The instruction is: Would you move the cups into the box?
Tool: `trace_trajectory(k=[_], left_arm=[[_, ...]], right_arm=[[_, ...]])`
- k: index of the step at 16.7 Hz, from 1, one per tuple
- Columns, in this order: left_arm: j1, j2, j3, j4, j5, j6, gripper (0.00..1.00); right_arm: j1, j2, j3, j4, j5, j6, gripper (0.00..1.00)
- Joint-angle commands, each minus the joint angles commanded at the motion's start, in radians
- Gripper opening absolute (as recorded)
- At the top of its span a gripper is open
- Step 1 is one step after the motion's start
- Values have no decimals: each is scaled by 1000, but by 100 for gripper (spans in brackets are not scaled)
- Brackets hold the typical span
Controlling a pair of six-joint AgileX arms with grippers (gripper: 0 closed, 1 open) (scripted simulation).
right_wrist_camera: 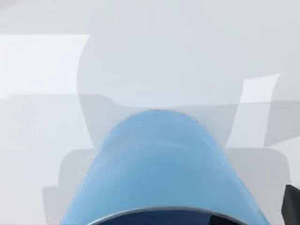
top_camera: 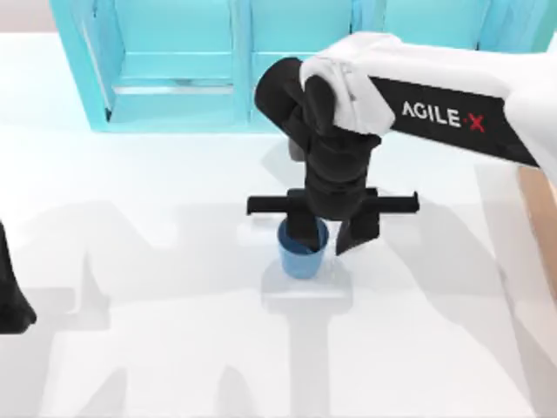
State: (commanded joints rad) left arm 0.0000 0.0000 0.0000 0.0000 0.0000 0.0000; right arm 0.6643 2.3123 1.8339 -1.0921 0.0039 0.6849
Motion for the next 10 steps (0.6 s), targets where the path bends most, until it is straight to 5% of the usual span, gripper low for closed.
trace_trajectory(k=[2, 10], left_arm=[[0, 0, 0, 0, 0, 0, 100], [0, 0, 0, 0, 0, 0, 100]], right_arm=[[0, 0, 0, 0, 0, 0, 0], [-3, -1, 1, 0, 0, 0, 0]])
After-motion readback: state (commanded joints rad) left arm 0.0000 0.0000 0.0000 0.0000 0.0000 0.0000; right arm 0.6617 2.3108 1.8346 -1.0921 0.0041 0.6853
